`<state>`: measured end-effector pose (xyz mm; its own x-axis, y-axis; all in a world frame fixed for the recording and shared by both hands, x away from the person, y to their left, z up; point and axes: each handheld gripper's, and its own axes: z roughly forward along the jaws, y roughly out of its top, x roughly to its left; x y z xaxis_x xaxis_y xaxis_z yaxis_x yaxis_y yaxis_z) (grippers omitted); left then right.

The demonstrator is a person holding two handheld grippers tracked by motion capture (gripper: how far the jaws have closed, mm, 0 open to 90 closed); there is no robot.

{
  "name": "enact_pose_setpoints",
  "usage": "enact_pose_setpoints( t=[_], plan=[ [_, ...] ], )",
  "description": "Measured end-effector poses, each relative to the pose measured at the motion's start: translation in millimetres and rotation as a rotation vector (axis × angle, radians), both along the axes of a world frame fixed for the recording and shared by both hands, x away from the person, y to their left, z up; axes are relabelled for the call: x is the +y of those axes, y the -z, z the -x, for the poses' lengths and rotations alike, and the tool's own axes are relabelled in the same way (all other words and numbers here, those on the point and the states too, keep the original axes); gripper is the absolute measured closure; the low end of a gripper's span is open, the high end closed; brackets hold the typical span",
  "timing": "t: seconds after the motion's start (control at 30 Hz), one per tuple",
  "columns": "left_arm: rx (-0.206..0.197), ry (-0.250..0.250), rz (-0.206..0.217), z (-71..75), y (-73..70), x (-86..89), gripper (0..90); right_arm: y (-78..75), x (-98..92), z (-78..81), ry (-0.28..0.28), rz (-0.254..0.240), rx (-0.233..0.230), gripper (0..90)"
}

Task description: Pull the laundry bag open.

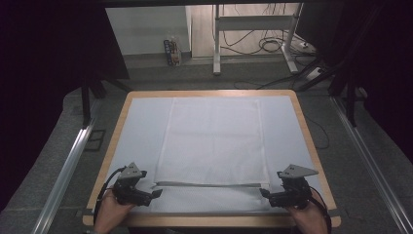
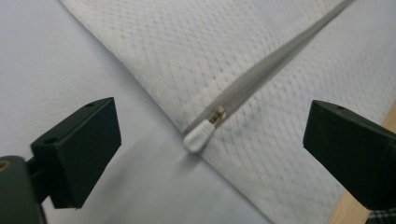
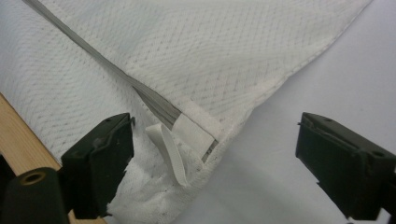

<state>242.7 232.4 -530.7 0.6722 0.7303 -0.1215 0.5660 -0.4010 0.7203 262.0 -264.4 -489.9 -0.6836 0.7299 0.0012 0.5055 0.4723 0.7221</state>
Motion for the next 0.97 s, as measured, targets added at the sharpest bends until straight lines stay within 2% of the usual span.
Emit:
enact_pose_setpoints(
  t=[0.17,0.27,0.4,0.5,0.67,0.77,0.87,0.97],
  plan=[
    [-0.014,-0.002,-0.026,8.3,-0.1,-3.7,2.2,0.1,1.2,5.9,0.007,-0.016,-0.014,10.0],
    [-0.018,-0.001,-0.037,13.1,0.2,-4.9,1.9,-1.6,6.8,8.0,-0.016,-0.042,-0.018,9.3],
    [-0.023,-0.012,-0.049,18.7,1.1,-3.1,1.4,3.0,13.2,9.7,-0.019,0.002,0.002,6.1],
    [-0.047,-0.031,-0.077,23.8,1.2,-1.3,0.7,5.0,10.2,9.9,-0.011,-0.008,0.023,6.1],
    [-0.078,-0.075,-0.157,36.9,2.4,1.0,0.0,6.1,-2.5,17.9,-0.001,-0.004,0.011,5.2],
    [-0.070,-0.092,-0.173,44.0,4.2,4.7,0.0,9.5,-9.7,22.6,-0.005,0.012,0.025,4.7],
    [-0.067,-0.116,-0.151,46.5,4.8,9.4,0.0,7.4,-12.4,24.2,-0.004,-0.015,0.011,4.7],
    [-0.060,-0.131,-0.123,45.7,4.6,11.8,0.1,9.8,-10.3,22.3,-0.014,0.002,0.026,4.9]
  ],
)
